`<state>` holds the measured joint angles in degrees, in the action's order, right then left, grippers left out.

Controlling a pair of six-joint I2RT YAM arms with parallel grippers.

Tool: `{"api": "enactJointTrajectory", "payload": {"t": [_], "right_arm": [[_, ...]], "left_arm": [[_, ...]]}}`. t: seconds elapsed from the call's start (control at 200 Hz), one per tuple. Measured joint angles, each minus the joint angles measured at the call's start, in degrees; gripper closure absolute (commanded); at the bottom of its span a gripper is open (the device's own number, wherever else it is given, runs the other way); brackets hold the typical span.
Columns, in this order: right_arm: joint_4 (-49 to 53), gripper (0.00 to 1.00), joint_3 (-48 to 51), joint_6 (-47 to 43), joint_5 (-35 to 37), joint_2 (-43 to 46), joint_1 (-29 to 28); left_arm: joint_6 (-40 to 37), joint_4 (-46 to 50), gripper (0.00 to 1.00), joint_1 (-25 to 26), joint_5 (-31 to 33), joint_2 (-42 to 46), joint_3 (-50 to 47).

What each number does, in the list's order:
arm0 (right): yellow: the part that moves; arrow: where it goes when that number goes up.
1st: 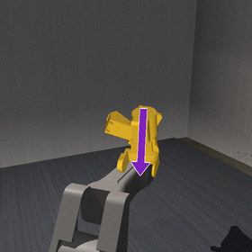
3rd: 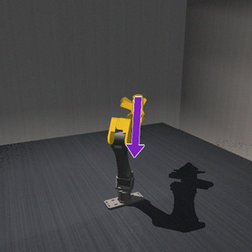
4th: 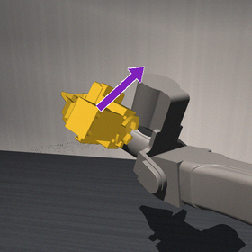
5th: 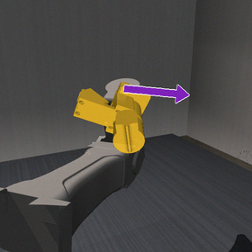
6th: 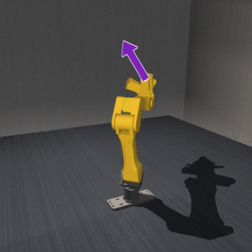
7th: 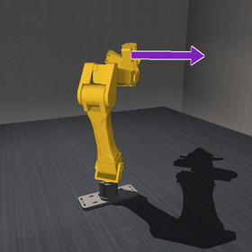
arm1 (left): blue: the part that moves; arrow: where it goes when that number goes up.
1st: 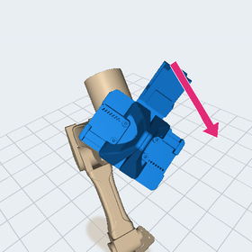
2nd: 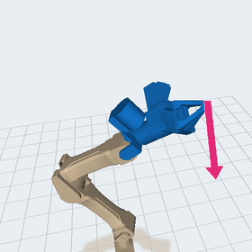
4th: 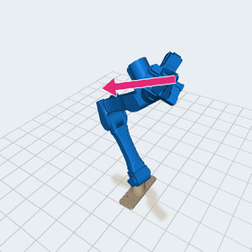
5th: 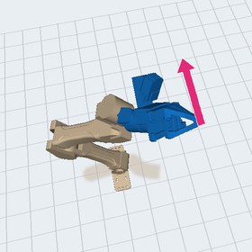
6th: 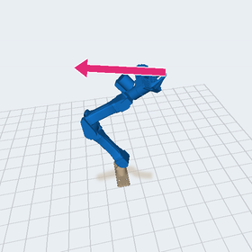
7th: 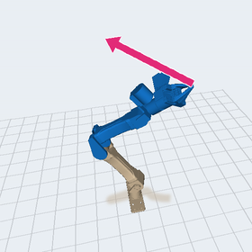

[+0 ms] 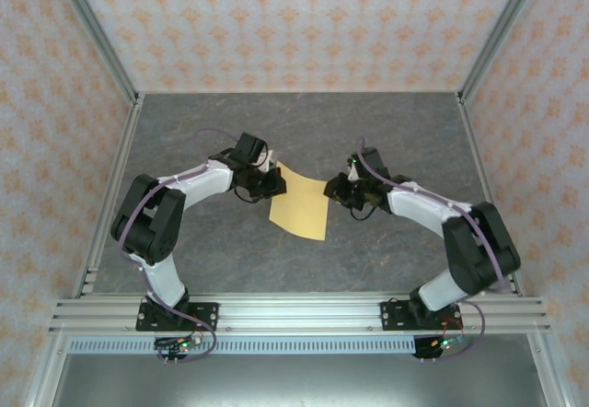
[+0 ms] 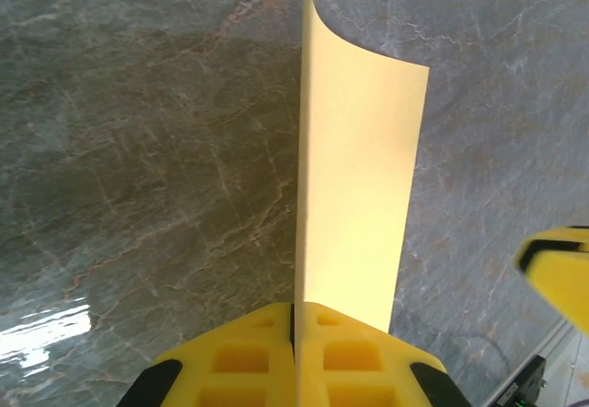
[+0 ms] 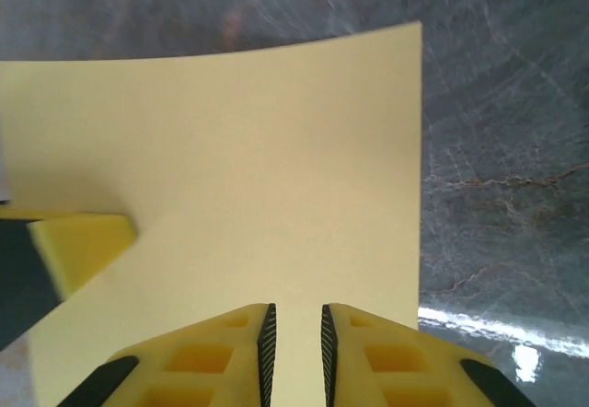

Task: Fold a paper plane with a square sheet of paper (fold left side to right side)
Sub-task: First fold in half a square sheet of paper at the center of the table.

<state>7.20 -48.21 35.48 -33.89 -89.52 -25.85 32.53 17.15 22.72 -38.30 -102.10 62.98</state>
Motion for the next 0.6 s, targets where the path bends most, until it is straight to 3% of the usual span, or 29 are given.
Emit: {"api": "enactJointTrajectory", "payload": {"t": [0.165,0.56,0.595], "right_arm": [[-1.53,0.77,-1.86,0.57,-1.29,-6.47,-0.83],[-5.05,0.76,-3.43,0.9,-3.93,-10.51,-1.4],[-5.05,0.76,-3.43,0.92,-3.96,-11.23,-1.4]], "left_arm": [[2.05,-0.68,1.0,-0.04,1.77,1.16,-3.82],[4.72,-2.67,1.0,-0.66,3.28,2.36,-6.03],[4.72,-2.67,0.95,-0.66,3.26,2.36,-6.03]]}}
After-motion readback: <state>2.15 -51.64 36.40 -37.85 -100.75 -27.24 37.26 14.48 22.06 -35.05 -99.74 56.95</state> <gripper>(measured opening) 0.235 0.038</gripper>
